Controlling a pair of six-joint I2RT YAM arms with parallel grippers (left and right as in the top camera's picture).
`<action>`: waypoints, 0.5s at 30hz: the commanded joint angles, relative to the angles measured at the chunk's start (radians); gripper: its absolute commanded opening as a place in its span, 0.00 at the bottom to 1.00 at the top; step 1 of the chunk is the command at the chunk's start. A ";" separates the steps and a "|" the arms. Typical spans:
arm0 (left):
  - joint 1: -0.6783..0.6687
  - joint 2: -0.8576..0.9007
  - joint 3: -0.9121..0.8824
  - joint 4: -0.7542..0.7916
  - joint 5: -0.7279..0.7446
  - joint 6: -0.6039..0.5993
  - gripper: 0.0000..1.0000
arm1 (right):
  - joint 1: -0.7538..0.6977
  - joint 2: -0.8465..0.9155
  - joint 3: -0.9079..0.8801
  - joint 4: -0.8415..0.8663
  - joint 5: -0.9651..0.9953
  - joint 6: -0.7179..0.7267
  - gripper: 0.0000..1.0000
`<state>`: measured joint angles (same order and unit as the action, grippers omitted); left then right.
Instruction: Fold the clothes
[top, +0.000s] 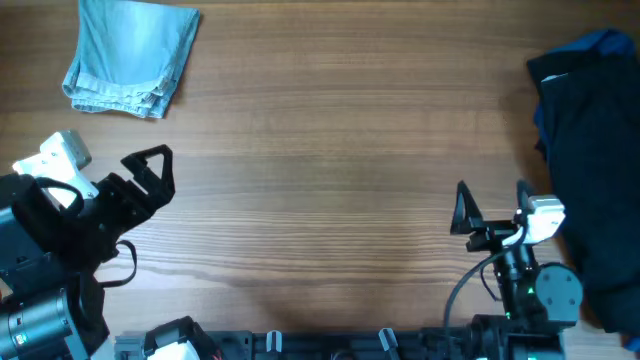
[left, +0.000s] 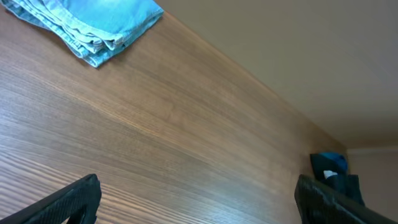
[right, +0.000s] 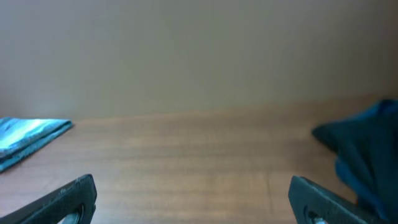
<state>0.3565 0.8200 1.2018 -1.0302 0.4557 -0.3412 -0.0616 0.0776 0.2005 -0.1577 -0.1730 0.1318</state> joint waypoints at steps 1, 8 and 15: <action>0.006 0.000 0.001 0.004 0.018 0.023 1.00 | 0.003 -0.054 -0.089 0.104 -0.054 -0.053 1.00; 0.006 0.000 0.001 0.004 0.018 0.023 1.00 | 0.003 -0.075 -0.161 0.263 -0.061 -0.051 1.00; 0.006 0.000 0.001 0.004 0.018 0.023 1.00 | 0.003 -0.075 -0.196 0.248 -0.065 -0.071 1.00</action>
<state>0.3565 0.8200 1.2018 -1.0290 0.4557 -0.3412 -0.0616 0.0189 0.0113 0.1104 -0.2104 0.0982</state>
